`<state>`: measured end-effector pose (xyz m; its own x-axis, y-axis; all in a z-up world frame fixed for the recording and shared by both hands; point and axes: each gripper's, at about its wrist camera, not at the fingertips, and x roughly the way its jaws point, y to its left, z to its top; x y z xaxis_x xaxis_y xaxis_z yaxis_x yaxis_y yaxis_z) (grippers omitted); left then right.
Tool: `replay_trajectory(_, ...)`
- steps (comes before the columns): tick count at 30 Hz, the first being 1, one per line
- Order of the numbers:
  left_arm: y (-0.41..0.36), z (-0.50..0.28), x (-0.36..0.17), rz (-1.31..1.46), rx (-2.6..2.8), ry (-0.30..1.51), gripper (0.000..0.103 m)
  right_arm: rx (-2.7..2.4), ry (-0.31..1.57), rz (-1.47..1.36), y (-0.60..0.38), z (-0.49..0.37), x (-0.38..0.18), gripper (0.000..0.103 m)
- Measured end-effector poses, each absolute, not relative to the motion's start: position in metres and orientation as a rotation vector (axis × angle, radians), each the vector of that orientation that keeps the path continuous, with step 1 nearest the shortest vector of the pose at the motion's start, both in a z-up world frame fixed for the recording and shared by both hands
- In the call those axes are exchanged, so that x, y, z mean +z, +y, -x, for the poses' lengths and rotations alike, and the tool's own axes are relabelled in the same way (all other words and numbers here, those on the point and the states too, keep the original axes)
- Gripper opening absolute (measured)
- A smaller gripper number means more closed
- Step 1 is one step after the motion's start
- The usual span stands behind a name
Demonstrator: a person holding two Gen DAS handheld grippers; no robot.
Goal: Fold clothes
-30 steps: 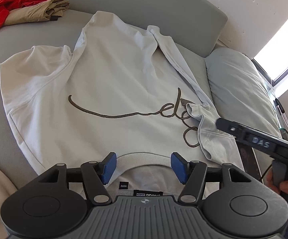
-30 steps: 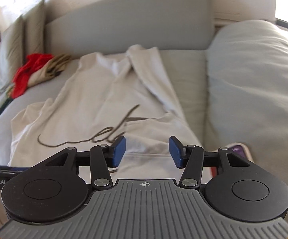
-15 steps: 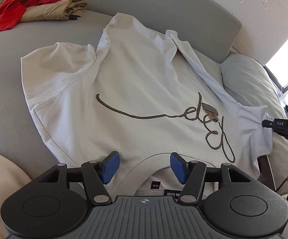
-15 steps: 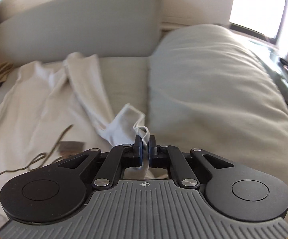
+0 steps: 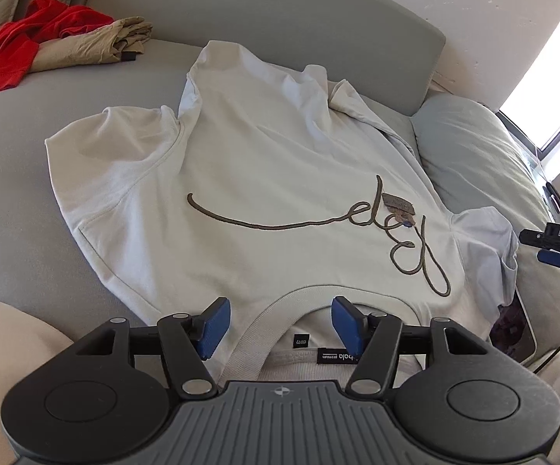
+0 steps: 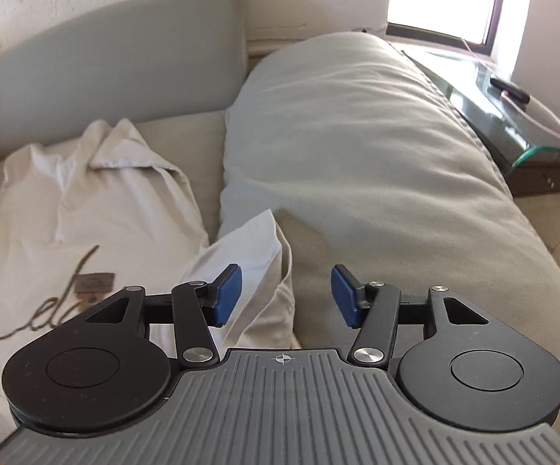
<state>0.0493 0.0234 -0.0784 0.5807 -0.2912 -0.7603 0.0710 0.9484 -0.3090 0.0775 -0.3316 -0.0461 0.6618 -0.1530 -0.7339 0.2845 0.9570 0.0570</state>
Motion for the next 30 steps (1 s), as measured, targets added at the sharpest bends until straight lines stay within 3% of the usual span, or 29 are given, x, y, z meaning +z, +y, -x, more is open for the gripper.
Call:
replay_trajectory(4, 0.024, -0.038, -0.078, 0.286, -0.236, 0.938, 0.058, -0.159, 0.824, -0.394, -0.35, -0.035, -0.043, 0.059)
replay_trajectory(5, 0.023, -0.036, -0.079, 0.293, -0.243, 0.943, 0.058, -0.129, 0.824, -0.434, -0.353, -0.026, -0.046, 0.054)
replay_trajectory(9, 0.015, -0.031, -0.082, 0.28, -0.266, 0.959, 0.058, -0.09, 0.791, -0.127, -0.321, -0.015, -0.06, 0.053)
replay_trajectory(13, 0.01, -0.026, -0.082, 0.26, -0.273, 0.956, 0.059, -0.079, 0.775, 0.081, -0.293, -0.025, -0.076, 0.043)
replay_trajectory(14, 0.01, -0.025, -0.082, 0.256, -0.272, 0.955, 0.059, -0.089, 0.773, 0.125, -0.287, -0.029, -0.079, 0.038)
replay_trajectory(16, 0.011, -0.023, -0.082, 0.252, -0.273, 0.956, 0.059, -0.149, 0.777, 0.115, -0.291, -0.033, -0.081, 0.007)
replay_trajectory(17, 0.011, -0.023, -0.083, 0.254, -0.276, 0.956, 0.059, -0.191, 0.771, 0.091, -0.296, -0.034, -0.08, 0.002)
replay_trajectory(22, 0.011, -0.027, -0.091, 0.279, -0.291, 0.987, 0.058, -0.388, 0.698, -0.146, -0.357, -0.026, -0.058, 0.001)
replay_trajectory(28, 0.012, -0.024, -0.097, 0.285, -0.312, 1.015, 0.058, -0.49, 0.731, -0.155, -0.39, -0.027, -0.055, 0.002)
replay_trajectory(30, 0.016, -0.023, -0.096, 0.295, -0.308, 1.011, 0.058, -0.42, 0.725, -0.245, -0.39, -0.018, -0.047, 0.018)
